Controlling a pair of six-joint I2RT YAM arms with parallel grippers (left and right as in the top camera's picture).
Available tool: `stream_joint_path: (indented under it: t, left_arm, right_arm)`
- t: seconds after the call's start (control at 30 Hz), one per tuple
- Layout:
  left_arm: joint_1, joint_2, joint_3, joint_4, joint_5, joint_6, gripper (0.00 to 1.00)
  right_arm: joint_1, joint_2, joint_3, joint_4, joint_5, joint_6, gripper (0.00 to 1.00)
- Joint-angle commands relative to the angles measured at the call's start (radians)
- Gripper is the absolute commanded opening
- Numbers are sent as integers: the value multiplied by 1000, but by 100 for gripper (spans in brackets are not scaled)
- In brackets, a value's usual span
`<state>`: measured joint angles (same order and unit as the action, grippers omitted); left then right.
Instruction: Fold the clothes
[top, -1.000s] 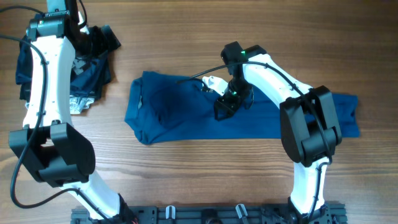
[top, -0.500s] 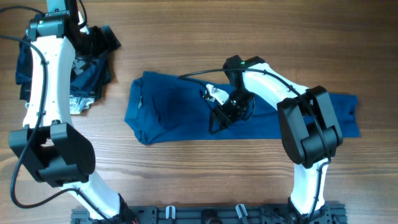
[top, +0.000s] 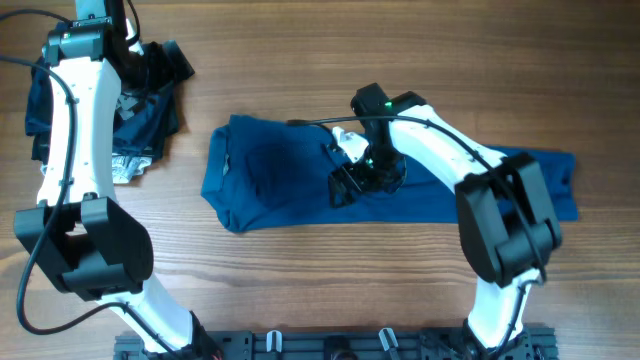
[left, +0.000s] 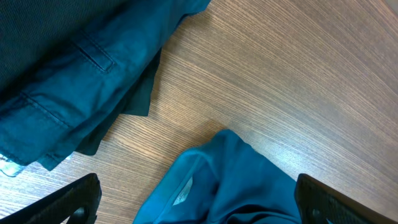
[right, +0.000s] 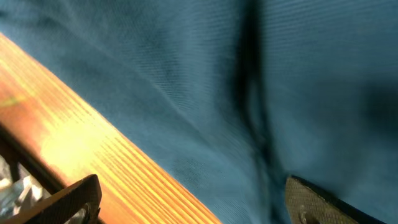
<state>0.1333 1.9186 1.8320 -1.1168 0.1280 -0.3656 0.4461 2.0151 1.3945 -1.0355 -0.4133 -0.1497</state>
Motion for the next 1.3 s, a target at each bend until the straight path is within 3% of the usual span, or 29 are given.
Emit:
stream_joint_path:
  t: [0.0, 0.17, 0.27, 0.37, 0.43, 0.5, 0.8, 0.87, 0.93, 1.03, 1.13, 1.27]
  left_arm:
    - [6, 13, 5, 2, 8, -13, 100]
    - [6, 13, 5, 2, 8, -13, 100]
    - [6, 13, 5, 2, 8, -13, 100]
    - [6, 13, 5, 2, 8, -13, 100]
    - [6, 13, 5, 2, 8, -13, 100]
    - [6, 13, 5, 2, 8, -13, 100]
    - [6, 13, 5, 2, 8, -13, 100]
    - [6, 13, 5, 2, 8, -13, 100]
    - [6, 13, 5, 2, 8, -13, 100]
    - [6, 13, 5, 2, 8, -13, 100]
    - [6, 13, 5, 2, 8, -13, 100]
    - [6, 13, 5, 2, 8, -13, 100]
  right_arm:
    - [-25, -109, -13, -5, 169, 134, 98]
    - [-101, -147, -13, -34, 141, 142, 99]
    - [-93, -146, -13, 9, 28, 127, 99]
    - [-72, -141, -38, 63, -14, 138, 81]
    - [-48, -140, -99, 134, -42, 160, 62]
    - [-15, -140, -150, 210, -100, 152, 53]
    - [106, -142, -163, 238, -100, 152, 52]
    - [78, -144, -132, 230, -88, 153, 47]
    - [14, -146, -86, 204, -89, 154, 4]
    - [-45, -145, -93, 191, -69, 162, 4]
    - [-35, -140, -133, 242, 86, 251, 4]
    - [-33, -139, -196, 298, 100, 263, 4]
